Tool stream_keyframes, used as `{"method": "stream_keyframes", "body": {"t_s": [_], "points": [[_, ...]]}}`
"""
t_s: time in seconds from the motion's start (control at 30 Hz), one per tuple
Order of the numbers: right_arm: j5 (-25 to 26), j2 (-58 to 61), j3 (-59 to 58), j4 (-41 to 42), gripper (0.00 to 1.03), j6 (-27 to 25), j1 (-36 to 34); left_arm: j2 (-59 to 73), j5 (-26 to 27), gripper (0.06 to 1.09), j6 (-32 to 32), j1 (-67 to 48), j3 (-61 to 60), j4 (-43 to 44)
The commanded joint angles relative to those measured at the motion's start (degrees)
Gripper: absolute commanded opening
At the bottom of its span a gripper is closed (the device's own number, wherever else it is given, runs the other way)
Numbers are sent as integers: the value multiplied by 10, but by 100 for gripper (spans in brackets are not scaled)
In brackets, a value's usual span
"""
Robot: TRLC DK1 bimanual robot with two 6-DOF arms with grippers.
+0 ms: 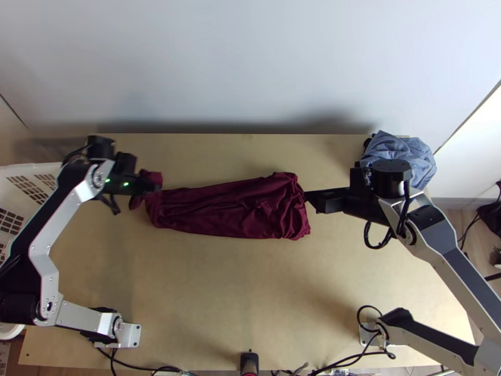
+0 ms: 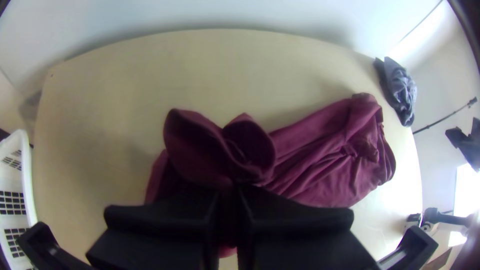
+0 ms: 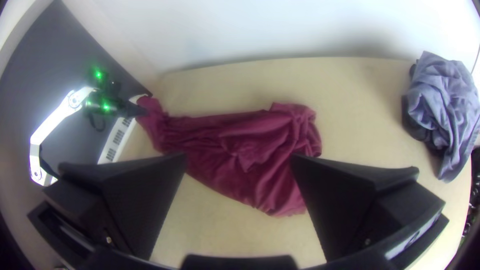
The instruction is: Fold the t-shirt
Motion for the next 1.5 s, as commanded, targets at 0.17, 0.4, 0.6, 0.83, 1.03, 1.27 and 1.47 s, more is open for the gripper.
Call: {"method": "stream_keyframes", "body": {"t_s": [0.17,0.4,0.6,0.83,1.03,1.27,1.47], "points": [[1,-22,-31,12,96,0,-5,45,-43,9,-13,-161,116,-53],[0,-32,-43,19,96,-1,-19,54,-63,9,-33,-244,139,-75],[0,-37,-60,26,96,0,-22,66,-93,9,-62,-321,144,-71],[-1,-57,-83,36,96,0,-28,114,-106,9,-86,-363,200,-68],[-2,-75,-103,36,96,1,-33,180,-108,9,-109,-381,280,-64],[-5,-103,-132,36,96,4,-41,247,-114,9,-139,-426,350,-55],[-5,-120,-151,39,96,5,-48,303,-115,9,-170,-454,388,-17]]}}
